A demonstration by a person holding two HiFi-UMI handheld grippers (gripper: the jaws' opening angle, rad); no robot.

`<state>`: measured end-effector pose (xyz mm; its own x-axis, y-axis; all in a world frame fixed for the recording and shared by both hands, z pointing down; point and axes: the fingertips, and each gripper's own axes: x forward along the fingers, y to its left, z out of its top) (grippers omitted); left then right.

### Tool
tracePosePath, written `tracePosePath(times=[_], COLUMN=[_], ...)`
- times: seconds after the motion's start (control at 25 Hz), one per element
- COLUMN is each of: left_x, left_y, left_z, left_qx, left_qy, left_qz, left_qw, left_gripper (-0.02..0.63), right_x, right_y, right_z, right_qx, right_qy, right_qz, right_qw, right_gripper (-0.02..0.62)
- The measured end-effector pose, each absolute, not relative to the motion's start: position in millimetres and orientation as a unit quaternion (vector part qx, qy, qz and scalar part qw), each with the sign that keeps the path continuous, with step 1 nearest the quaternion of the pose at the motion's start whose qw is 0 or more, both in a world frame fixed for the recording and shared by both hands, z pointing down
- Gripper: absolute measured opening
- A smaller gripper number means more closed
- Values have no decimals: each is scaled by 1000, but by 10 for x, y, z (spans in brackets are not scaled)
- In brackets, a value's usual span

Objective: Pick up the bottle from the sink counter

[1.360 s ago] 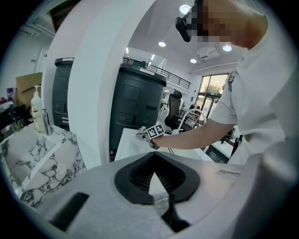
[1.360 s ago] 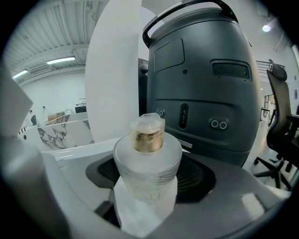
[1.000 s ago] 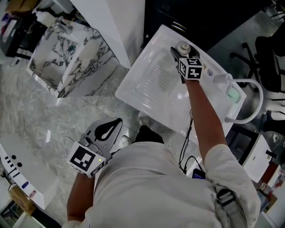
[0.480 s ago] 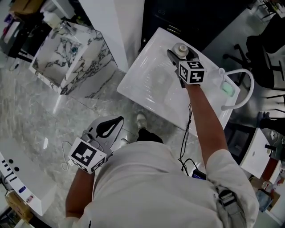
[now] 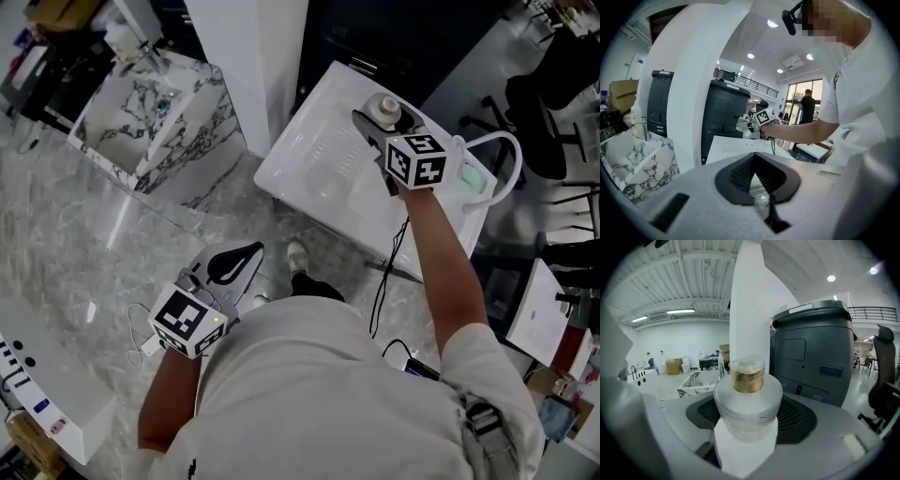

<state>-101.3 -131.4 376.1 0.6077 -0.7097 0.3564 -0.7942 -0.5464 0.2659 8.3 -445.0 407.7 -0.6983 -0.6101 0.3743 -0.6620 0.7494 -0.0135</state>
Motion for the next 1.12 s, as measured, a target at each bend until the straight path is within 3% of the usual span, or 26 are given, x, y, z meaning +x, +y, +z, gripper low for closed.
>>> tracePosePath(times=[1.12], left_x=[-1300], left_y=[-53], left_z=[3778], left_qx=[882], left_qy=[-421], left_qz=[75], left_qw=[201], left_gripper=[6], right_x=[-222], right_y=[-2764], right_z=[3328], right_qx=[310], right_qy=[-934], right_qz=[58], right_qw=[170], right_gripper=[347])
